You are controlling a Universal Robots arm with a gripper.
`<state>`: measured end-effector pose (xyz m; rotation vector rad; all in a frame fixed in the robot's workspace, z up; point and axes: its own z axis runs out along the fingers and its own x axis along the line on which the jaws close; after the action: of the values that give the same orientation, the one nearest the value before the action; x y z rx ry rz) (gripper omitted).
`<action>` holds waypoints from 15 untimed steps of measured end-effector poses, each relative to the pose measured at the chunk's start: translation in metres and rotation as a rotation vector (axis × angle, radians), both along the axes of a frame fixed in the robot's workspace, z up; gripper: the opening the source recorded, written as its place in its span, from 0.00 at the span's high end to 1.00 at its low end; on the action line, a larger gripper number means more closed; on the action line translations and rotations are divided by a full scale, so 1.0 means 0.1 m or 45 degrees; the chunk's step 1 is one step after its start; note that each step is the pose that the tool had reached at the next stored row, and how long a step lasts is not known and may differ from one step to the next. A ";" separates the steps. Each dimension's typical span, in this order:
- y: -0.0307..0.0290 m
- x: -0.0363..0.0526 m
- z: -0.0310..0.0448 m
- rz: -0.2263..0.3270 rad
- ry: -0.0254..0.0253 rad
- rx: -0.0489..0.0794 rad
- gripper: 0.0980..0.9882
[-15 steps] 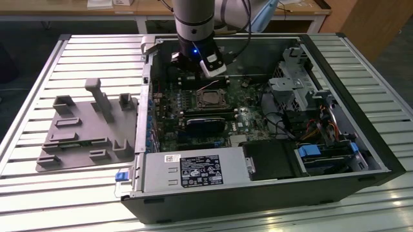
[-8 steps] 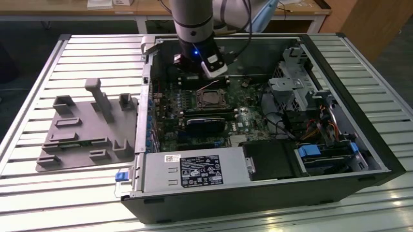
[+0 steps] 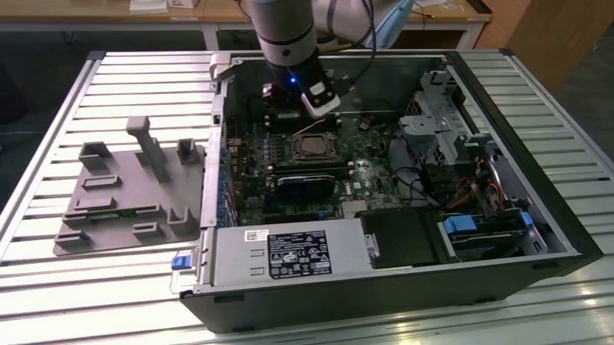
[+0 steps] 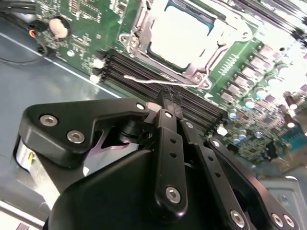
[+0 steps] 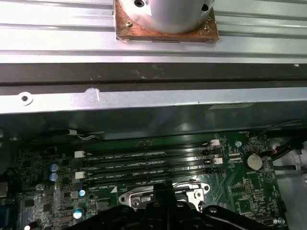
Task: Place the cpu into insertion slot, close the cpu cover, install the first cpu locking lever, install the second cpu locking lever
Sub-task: 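Install the first cpu locking lever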
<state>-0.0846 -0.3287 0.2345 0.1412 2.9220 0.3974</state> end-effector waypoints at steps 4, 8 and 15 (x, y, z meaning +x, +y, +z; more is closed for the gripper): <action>0.000 0.000 -0.024 0.000 -0.0320 0.000 0.99; -0.001 0.002 -0.065 -0.001 -0.0497 0.000 0.99; 0.003 0.009 -0.122 -0.044 -0.0507 -0.001 0.99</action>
<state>-0.0837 -0.3284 0.2223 0.1809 2.8764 0.3893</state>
